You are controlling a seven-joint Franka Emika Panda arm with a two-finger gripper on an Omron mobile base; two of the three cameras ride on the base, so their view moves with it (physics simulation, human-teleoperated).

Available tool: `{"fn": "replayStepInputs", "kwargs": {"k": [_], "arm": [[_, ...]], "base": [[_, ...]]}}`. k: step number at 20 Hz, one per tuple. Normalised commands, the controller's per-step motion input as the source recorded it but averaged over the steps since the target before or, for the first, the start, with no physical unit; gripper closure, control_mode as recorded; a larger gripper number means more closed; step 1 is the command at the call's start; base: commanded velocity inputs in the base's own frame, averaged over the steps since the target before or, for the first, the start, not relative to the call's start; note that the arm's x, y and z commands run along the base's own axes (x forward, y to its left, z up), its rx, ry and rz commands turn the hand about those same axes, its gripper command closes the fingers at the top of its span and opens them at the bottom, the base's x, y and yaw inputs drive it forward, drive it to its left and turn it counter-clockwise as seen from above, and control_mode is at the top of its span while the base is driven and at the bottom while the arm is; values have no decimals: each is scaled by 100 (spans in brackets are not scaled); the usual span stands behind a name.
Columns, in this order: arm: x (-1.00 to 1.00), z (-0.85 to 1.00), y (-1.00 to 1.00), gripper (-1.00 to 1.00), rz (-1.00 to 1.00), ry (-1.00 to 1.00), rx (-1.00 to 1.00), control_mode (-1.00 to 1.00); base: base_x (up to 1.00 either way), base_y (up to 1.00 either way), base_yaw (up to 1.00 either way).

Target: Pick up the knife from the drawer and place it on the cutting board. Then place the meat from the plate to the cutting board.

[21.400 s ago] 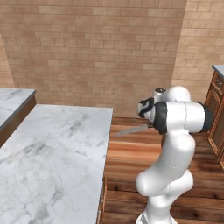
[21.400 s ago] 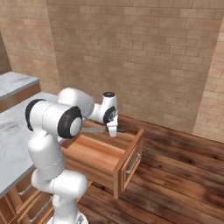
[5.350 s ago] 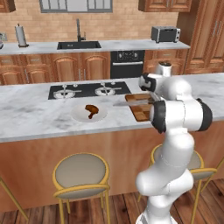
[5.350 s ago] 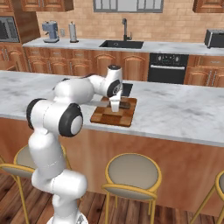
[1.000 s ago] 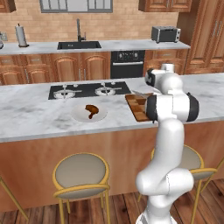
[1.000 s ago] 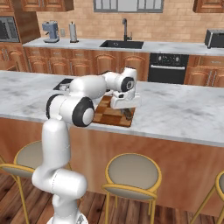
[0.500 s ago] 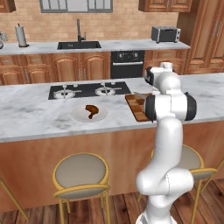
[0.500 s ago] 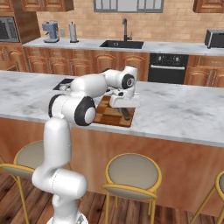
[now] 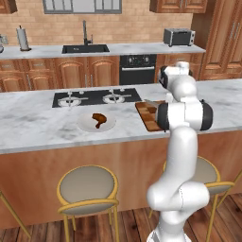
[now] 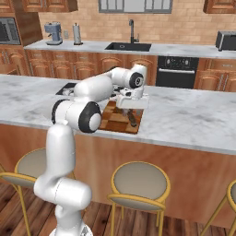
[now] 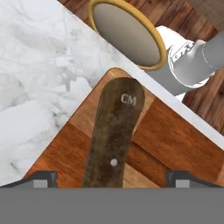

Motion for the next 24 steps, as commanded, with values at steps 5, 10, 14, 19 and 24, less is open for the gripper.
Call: {"fn": "replayStepInputs", "kwargs": {"k": [5,10,14,19,24], "arm": [[-5,51,4,-100,-5,0,0,-100],[-31,29,34,-100,-2,-9,-5,-100],[-20,2,66,-100,-9,-13,-12,-100],[-10,0,78,-100,-17,-16,-20,-100],[-24,3,68,-100,-27,-24,-20,-100]], "base": [[0,0,0],[0,0,0],[0,0,0],[0,0,0],[0,0,0]]}}
